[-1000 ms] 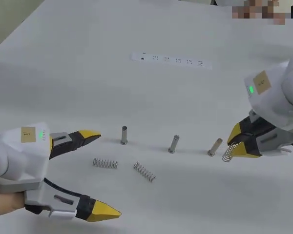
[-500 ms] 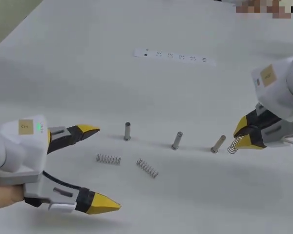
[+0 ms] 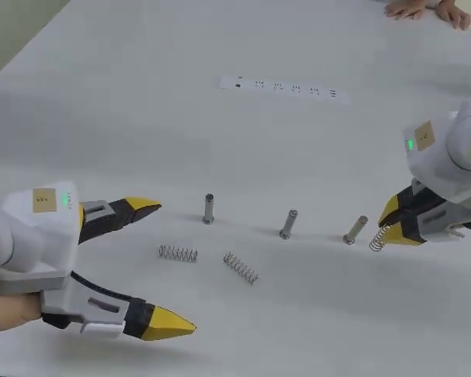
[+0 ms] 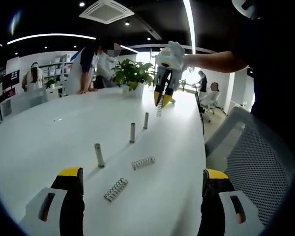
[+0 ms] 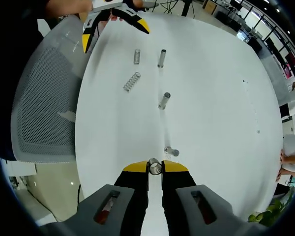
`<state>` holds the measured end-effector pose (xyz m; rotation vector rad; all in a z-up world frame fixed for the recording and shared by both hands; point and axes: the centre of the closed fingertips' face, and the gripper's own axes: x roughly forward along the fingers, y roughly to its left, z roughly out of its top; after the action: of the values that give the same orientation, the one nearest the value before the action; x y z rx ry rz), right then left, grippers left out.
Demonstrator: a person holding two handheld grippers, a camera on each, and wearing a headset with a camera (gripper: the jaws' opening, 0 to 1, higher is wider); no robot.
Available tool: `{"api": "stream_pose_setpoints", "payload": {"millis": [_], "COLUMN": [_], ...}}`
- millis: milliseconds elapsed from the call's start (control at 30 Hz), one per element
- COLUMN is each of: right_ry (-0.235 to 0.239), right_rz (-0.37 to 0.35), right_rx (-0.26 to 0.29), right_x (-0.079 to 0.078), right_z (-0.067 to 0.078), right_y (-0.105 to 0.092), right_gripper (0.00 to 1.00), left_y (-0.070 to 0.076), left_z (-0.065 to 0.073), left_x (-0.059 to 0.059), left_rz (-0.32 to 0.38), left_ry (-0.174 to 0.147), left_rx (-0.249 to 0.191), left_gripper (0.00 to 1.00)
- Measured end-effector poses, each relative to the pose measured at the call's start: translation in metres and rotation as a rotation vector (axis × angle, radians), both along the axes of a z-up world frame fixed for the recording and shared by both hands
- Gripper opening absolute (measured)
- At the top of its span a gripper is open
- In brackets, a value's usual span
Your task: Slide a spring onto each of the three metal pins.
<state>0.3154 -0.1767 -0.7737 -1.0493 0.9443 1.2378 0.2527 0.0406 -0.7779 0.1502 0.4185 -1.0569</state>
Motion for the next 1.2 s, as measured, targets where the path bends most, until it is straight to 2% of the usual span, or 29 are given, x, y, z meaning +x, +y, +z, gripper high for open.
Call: {"api": "stream_pose_setpoints", "payload": {"millis": [267,500,1200], "right_ry": [-0.027,-0.052,-0.062], "right_rz": [-0.003,0.013,0.026], "right_rx": [0.013,0.012,-0.002], "right_x": [0.013,0.021,0.032], "right_z": [0.014,0.019,0.013], "right_y": [0.004,0.010,0.012], "right_gripper": [0.06,0.06,0.06], "left_y": [0.000,0.002,0.002], "left_z": [-0.002,-0.001,0.000], "left_x": [0.000,0.001,0.002], "left_rz": [0.003,0.006,0.015], "left_ry": [0.004,0.003,0.004], "left_rx": [0.000,-0.001,-0.004], "left_gripper": [0.98,0.98,0.98]}}
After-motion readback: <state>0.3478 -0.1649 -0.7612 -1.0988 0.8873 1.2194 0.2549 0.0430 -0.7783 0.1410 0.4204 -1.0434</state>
